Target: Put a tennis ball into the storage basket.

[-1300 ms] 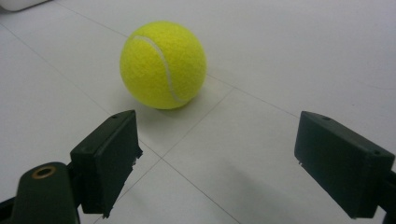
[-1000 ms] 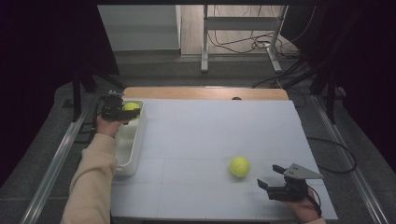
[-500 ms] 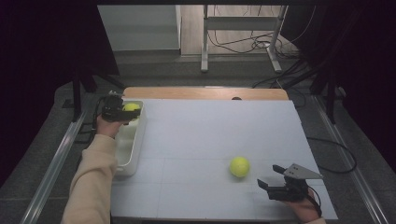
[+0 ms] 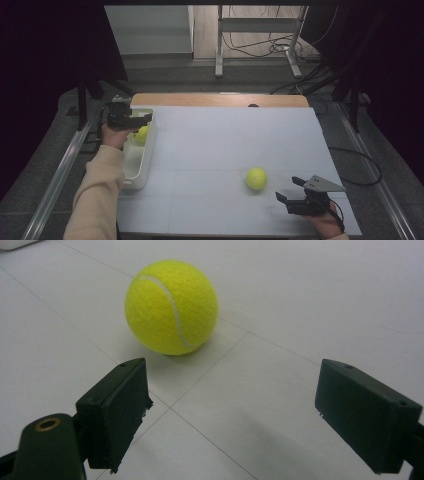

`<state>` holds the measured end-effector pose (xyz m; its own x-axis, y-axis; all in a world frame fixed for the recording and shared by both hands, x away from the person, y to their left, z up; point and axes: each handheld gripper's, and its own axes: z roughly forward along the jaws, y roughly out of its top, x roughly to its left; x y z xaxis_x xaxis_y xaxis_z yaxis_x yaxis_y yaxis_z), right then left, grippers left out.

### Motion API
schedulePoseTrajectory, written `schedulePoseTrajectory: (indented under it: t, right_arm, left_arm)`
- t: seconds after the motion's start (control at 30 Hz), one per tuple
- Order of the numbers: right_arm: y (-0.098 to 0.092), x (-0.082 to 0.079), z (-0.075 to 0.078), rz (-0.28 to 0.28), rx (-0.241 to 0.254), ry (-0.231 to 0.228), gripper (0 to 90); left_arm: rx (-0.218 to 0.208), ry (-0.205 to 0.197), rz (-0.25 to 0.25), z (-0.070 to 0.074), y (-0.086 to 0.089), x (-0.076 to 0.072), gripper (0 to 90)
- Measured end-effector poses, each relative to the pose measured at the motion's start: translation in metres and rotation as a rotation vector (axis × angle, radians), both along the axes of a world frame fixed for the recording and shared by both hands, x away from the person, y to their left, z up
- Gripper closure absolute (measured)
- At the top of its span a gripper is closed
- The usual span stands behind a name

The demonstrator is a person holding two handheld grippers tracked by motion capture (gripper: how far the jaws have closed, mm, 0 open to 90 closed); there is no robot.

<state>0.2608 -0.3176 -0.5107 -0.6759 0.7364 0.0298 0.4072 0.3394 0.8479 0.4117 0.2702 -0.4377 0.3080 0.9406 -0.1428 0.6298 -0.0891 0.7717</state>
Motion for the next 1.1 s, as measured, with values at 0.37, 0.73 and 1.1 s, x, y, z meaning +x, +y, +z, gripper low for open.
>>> schedulePoseTrajectory:
  t: [0.37, 0.73, 1.1]
  right_arm:
    - [0.000, 0.000, 0.000, -0.002, -0.001, -0.001, 14.7]
    - [0.000, 0.000, 0.000, 0.000, 0.001, -0.001, 14.7]
    - [0.001, 0.000, 0.000, -0.004, -0.006, 0.001, 14.7]
  left_arm:
    - [-0.060, -0.058, -0.090, 0.010, -0.009, -0.020, 14.2]
    - [-0.104, -0.100, -0.178, 0.015, -0.022, -0.040, 14.4]
    - [-0.138, -0.128, -0.253, 0.015, -0.037, -0.054, 14.3]
